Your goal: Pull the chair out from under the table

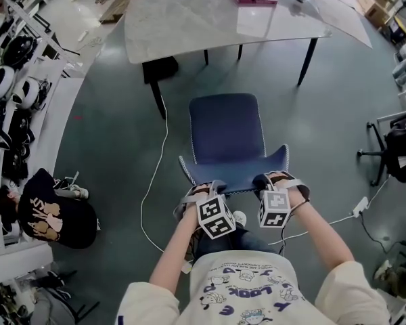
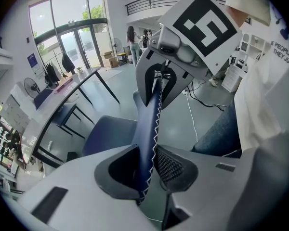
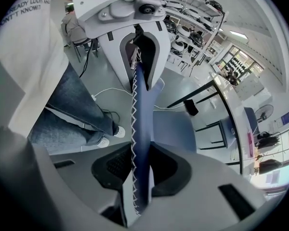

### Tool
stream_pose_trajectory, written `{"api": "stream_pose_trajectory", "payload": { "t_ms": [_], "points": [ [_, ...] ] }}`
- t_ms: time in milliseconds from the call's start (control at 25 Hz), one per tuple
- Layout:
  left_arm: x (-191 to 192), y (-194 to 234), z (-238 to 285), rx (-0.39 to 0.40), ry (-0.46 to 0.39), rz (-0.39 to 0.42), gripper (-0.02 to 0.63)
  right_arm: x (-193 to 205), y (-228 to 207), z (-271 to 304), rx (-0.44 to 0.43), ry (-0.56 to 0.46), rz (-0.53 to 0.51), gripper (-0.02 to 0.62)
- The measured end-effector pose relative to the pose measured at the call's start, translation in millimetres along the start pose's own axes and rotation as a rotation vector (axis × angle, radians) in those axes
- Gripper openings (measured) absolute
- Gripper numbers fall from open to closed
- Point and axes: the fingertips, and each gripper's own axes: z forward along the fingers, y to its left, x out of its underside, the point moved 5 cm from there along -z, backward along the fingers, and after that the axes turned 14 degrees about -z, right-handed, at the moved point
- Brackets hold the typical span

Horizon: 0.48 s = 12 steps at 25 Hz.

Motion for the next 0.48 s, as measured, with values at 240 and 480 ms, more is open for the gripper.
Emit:
{"api": "stream_pose_trajectory", "payload": {
  "t_ms": [240, 480],
  "points": [
    [1, 1, -2, -0.027, -0.025, -0.04, 0.133, -1, 0, -2, 0.023, -0.016, 0.031, 0.135],
    [-5, 3, -25, -0.038, -0.082, -0.134, 0.192, -10, 1, -21, 0.045, -0.12, 0.119, 0.202]
  ]
}}
